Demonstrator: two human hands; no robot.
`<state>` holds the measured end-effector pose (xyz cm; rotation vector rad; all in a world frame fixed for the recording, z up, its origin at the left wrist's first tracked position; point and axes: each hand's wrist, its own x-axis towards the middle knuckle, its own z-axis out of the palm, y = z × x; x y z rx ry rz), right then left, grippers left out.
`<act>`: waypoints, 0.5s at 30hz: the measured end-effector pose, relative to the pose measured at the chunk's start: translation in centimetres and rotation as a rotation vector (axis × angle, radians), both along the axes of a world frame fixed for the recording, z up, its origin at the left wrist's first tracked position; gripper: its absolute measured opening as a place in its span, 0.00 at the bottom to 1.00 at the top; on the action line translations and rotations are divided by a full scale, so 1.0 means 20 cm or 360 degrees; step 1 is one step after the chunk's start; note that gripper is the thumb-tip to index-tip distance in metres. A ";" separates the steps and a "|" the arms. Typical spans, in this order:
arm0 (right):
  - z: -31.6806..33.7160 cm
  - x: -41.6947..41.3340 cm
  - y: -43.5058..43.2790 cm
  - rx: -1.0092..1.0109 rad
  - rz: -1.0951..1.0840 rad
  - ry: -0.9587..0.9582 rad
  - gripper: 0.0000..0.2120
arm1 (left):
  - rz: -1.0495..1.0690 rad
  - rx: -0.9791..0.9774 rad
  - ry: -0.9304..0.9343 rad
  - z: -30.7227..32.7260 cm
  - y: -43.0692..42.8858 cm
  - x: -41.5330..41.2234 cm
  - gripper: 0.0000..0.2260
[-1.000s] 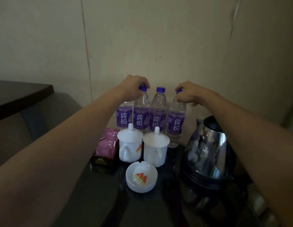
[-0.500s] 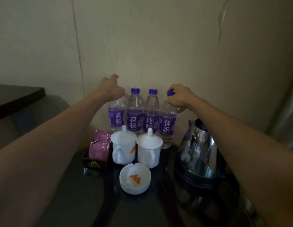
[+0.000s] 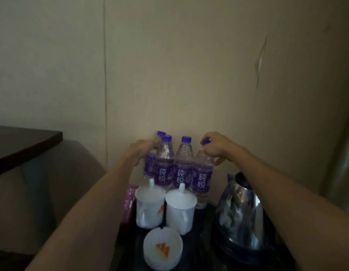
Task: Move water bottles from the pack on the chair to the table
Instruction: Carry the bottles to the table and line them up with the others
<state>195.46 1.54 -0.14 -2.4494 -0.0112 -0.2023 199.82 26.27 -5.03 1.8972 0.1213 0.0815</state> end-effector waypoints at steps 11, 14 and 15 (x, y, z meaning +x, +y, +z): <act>0.03 -0.03 0.03 -0.0053 -0.0037 -0.0072 0.16 | 0.0098 0.0096 -0.0212 -0.09 0.03 0.03 0.29; 0.01 -0.03 -0.01 -0.0070 -0.0075 -0.0131 0.17 | 0.0129 0.0058 -0.0229 -0.12 0.03 0.04 0.27; 0.00 -0.03 -0.02 -0.0067 -0.0086 -0.0149 0.18 | 0.0103 0.0062 -0.0236 -0.14 0.04 0.04 0.27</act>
